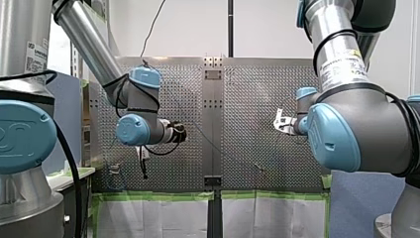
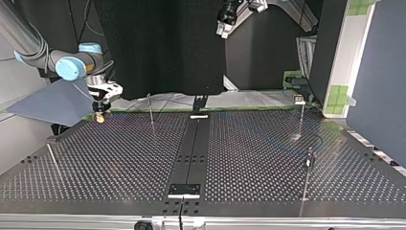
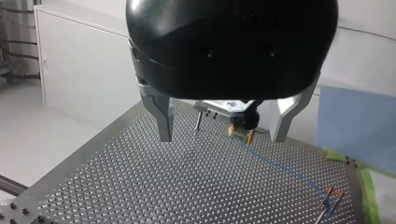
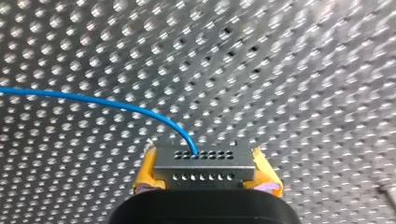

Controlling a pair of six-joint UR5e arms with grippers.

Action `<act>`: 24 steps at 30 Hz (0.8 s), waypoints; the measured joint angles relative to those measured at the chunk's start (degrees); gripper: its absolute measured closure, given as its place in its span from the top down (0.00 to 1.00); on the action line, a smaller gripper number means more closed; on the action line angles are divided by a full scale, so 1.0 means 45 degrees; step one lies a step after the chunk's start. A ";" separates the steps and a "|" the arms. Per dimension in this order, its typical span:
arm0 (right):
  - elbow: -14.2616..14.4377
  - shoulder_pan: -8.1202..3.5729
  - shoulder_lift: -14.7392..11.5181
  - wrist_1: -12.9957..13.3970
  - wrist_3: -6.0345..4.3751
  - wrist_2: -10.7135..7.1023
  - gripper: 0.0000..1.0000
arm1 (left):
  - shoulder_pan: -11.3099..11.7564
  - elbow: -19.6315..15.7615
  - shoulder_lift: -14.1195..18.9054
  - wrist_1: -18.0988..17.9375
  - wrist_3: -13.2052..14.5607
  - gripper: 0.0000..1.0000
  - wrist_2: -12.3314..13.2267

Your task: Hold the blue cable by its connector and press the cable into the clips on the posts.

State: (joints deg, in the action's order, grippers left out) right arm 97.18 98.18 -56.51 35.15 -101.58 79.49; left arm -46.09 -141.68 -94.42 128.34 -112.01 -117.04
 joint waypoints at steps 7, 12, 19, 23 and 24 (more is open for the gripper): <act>0.0207 0.0170 -0.0819 0.0034 0.0381 0.0051 0.00 | 0.0034 -0.0580 -0.0001 -0.0236 0.0236 1.00 0.0302; 0.0248 0.0284 -0.1199 0.0025 0.0662 0.0104 0.00 | 0.0057 -0.0599 -0.0001 -0.0237 0.0345 1.00 0.0382; 0.0253 0.0299 -0.1253 0.0023 0.0706 0.0112 0.00 | 0.0062 -0.0599 0.0000 -0.0237 0.0360 1.00 0.0394; 0.0253 0.0301 -0.1256 0.0023 0.0709 0.0112 0.00 | 0.0062 -0.0600 0.0000 -0.0237 0.0361 1.00 0.0395; 0.0254 0.0302 -0.1256 0.0023 0.0708 0.0112 0.00 | 0.0063 -0.0600 0.0000 -0.0237 0.0361 1.00 0.0395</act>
State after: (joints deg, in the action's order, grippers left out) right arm 98.32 99.54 -62.17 35.26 -98.40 79.99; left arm -45.81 -144.38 -94.42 127.28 -110.39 -115.26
